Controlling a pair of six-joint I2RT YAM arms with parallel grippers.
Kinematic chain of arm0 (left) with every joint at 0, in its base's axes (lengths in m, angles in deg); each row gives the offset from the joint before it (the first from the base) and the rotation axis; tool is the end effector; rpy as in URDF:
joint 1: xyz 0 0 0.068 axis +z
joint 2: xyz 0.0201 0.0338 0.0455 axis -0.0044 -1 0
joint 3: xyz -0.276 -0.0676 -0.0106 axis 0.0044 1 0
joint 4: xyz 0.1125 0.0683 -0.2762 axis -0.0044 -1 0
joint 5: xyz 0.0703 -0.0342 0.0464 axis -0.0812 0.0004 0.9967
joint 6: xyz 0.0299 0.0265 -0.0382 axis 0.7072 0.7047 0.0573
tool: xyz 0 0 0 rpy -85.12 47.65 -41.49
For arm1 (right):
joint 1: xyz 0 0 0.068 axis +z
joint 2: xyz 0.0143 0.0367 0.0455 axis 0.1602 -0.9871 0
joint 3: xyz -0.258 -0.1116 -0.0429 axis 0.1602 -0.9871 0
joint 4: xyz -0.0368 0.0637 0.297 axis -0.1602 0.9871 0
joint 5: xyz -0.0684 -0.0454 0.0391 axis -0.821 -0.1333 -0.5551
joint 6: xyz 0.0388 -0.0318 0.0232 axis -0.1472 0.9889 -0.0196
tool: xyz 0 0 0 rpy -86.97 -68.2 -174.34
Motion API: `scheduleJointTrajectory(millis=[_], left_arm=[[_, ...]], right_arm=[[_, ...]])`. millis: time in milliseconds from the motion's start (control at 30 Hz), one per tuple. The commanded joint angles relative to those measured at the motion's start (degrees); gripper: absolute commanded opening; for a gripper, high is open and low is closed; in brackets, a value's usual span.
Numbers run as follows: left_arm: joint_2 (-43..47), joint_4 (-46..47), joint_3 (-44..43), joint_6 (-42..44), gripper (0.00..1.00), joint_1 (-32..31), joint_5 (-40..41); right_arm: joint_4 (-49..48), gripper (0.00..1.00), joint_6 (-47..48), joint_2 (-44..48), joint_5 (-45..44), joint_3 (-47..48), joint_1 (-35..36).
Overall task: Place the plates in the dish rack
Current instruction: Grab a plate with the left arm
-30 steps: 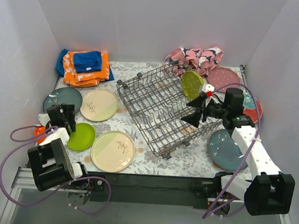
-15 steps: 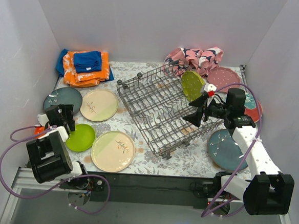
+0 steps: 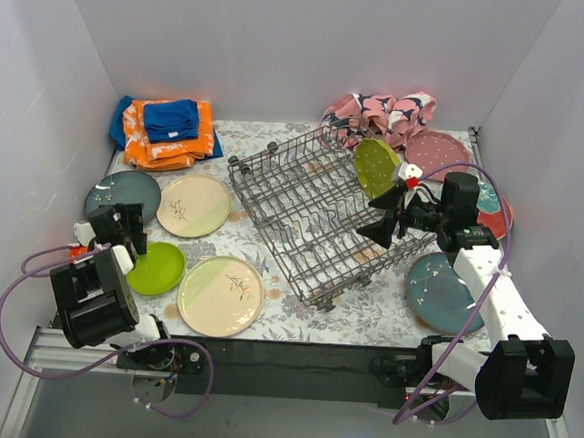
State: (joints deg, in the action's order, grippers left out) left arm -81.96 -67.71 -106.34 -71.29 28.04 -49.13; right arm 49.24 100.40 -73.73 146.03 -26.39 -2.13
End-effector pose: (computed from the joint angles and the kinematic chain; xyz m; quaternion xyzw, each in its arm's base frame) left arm 0.2438 0.1254 0.1101 -0.8355 0.3370 -0.3093 0.3044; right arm 0.2784 0.0666 0.2958 -0.4359 0.6531 0.3407 0.5171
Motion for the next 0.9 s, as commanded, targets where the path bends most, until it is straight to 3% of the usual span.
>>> scheduleJointTrajectory(millis=[0, 367, 600, 767, 867], left_arm=[[-2.1, 0.0, 0.3, -0.2, 0.87, 0.4, 0.6], [-7.9, 2.6, -2.2, 0.4, 0.80, 0.9, -1.5], [-10.7, 3.6, -2.7, 0.2, 0.68, 1.7, -1.8], [-11.4, 4.9, -2.3, -0.4, 0.49, 1.7, -2.3], [-11.0, 5.5, -2.0, -0.7, 0.43, 1.8, -2.6]], right_arm=[[-1.3, 0.86, -0.3, 0.3, 0.9, 0.0, -0.5], [-1.3, 0.86, -0.3, 0.3, 1.1, 0.0, -0.7], [-1.3, 0.86, -0.3, 0.2, 1.3, 0.0, -0.8], [-1.3, 0.86, -0.4, 0.1, 1.4, 0.0, -0.9], [-1.3, 0.86, -0.4, 0.0, 1.5, 0.2, -0.8]])
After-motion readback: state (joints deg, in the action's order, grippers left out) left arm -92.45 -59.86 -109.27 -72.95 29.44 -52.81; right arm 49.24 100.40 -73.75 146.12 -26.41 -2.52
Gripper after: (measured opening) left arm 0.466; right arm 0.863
